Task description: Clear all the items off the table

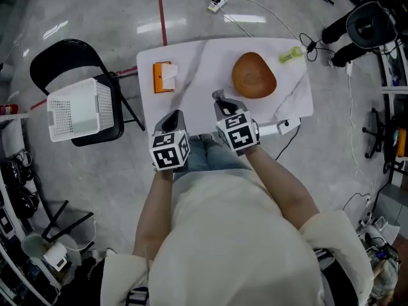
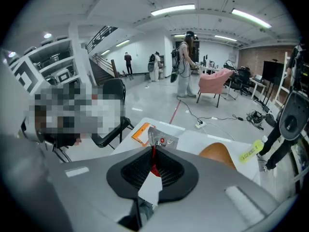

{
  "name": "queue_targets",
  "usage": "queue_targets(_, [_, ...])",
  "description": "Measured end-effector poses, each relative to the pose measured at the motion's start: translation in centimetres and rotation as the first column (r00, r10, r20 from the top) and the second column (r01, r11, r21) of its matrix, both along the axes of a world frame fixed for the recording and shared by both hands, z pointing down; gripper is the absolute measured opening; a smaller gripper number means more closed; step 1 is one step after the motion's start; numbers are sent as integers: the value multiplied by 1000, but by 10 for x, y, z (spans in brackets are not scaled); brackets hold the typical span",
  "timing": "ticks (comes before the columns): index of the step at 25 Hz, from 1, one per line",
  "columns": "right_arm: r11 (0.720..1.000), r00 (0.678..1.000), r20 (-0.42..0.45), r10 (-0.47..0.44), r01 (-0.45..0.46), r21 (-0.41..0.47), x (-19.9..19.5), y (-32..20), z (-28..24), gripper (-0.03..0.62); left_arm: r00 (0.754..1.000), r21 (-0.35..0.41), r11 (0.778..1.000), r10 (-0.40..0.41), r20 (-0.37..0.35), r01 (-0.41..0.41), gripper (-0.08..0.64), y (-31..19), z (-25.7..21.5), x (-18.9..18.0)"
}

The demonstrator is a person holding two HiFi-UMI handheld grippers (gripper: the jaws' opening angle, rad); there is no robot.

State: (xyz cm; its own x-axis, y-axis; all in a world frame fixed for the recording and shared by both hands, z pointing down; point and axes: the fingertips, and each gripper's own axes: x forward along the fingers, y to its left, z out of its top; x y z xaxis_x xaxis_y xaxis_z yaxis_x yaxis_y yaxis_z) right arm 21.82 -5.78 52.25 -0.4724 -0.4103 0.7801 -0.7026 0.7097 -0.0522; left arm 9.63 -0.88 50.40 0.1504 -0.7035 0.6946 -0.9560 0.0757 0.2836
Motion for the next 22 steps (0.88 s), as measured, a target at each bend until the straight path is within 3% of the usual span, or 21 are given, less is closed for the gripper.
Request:
queue_targets(12, [987, 987, 21, -159, 159, 28, 15, 5, -25, 25, 993, 42, 992, -121, 5, 120, 9, 6, -29, 14])
queue_targets(22, [962, 958, 82, -273, 270, 50, -15, -5, -39, 25, 973, 79, 971, -230, 20, 227, 9, 11, -45, -3])
